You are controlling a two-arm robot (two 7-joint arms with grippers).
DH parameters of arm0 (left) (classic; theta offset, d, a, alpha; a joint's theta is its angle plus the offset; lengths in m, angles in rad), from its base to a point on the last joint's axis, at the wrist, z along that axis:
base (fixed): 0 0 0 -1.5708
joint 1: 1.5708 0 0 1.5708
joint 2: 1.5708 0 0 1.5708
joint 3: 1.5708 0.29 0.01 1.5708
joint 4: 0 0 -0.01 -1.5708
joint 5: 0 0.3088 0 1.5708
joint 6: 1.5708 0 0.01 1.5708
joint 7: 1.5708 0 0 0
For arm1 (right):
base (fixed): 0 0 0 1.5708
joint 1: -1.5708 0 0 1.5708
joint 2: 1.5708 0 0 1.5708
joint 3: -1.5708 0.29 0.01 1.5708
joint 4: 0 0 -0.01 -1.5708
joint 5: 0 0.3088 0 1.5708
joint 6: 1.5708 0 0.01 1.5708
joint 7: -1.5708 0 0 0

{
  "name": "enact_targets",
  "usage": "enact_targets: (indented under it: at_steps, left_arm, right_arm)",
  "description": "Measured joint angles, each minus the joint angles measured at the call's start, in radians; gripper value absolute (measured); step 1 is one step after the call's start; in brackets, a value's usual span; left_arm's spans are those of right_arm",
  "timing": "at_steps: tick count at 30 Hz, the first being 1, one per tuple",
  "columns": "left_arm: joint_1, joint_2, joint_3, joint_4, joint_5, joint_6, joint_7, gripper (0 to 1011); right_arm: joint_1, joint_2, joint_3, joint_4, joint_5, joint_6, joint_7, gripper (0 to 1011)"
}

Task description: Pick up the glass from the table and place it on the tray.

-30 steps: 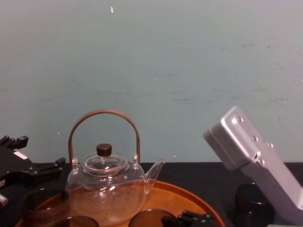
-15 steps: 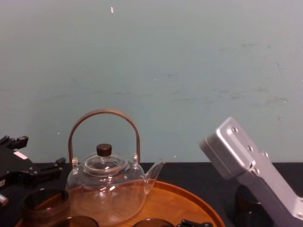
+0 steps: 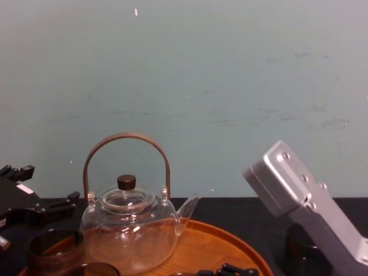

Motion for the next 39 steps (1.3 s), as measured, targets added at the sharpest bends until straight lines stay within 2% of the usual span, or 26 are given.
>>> enact_targets:
  at_steps: [9, 23, 31, 39]
  left_arm:
    - [0.0, 0.0, 0.0, 0.0, 0.0, 0.0, 0.0, 1001]
    - [0.0, 0.0, 0.0, 0.0, 0.0, 0.0, 0.0, 1001]
    - [0.0, 0.0, 0.0, 0.0, 0.0, 0.0, 0.0, 1001]
    - [0.0, 0.0, 0.0, 0.0, 0.0, 0.0, 0.0, 1001]
  right_arm:
    - [-0.026, 0.009, 0.025, -0.043, -0.002, -0.045, -0.031, 1002]
    - [-0.083, 0.06, 0.091, -0.172, 0.038, -0.107, -0.031, 1002]
    - [-0.158, 0.122, 0.149, -0.239, 0.117, -0.136, -0.008, 1002]
    - [-0.238, 0.171, 0.239, -0.267, 0.212, -0.134, -0.027, 1002]
